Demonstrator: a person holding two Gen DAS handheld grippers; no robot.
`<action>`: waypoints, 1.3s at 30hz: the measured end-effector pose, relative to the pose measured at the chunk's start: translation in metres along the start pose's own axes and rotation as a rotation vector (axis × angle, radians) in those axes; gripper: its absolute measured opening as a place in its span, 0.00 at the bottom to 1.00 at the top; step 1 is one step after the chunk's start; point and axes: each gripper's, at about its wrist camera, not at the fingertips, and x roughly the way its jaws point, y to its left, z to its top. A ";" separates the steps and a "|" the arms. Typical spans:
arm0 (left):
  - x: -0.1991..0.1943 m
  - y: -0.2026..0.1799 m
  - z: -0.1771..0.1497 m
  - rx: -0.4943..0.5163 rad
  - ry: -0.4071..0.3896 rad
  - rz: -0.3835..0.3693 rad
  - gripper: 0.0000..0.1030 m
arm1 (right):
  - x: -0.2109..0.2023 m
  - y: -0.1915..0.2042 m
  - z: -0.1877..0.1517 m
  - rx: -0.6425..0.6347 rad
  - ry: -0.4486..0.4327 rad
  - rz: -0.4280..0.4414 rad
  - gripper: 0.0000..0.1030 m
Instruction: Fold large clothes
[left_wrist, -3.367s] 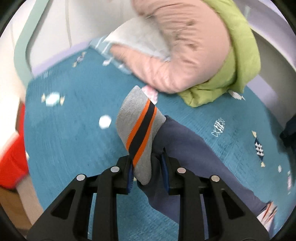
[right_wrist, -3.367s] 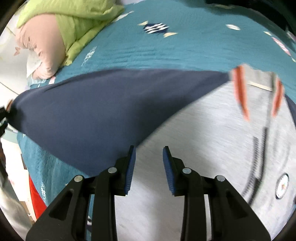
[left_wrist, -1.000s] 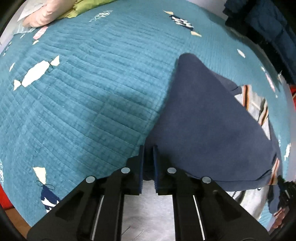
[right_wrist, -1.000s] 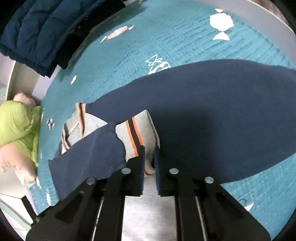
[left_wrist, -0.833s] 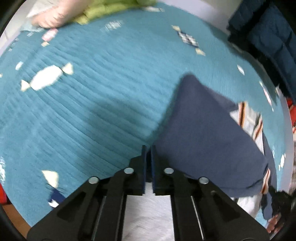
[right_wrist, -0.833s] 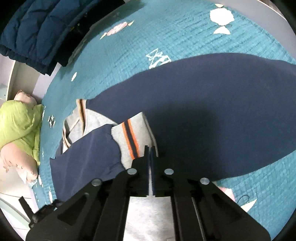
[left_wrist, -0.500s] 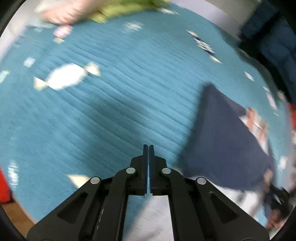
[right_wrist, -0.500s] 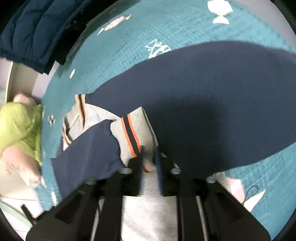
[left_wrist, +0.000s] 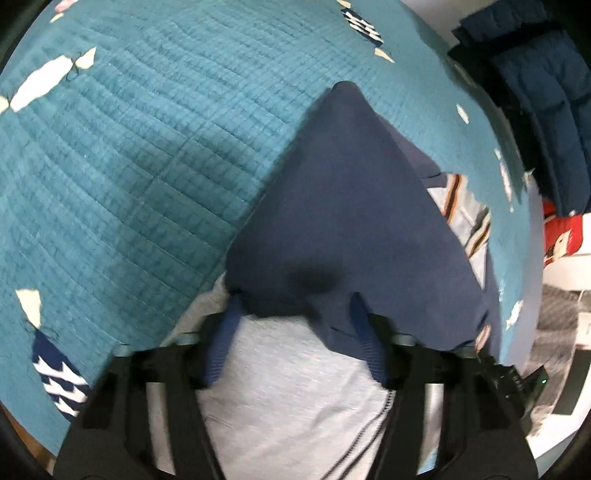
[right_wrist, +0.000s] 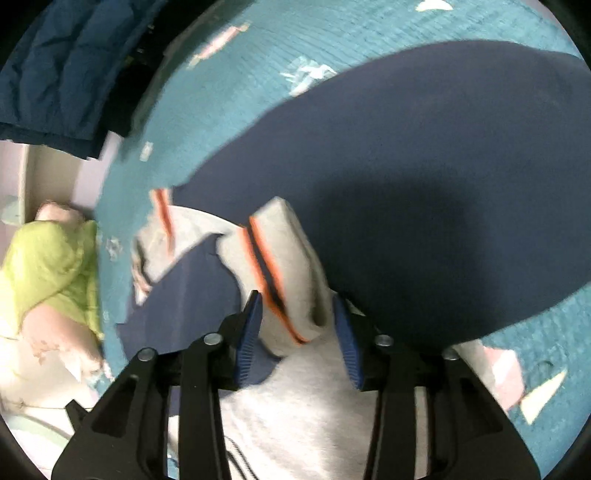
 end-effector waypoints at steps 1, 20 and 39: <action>0.001 0.002 0.000 -0.012 0.010 -0.009 0.23 | 0.000 0.001 0.001 -0.003 0.001 -0.009 0.19; -0.037 0.072 0.001 -0.085 -0.146 0.229 0.00 | 0.017 0.032 -0.029 -0.147 0.022 -0.075 0.15; -0.004 0.020 0.010 0.267 -0.119 0.206 0.02 | 0.014 0.055 -0.049 -0.339 0.000 -0.162 0.10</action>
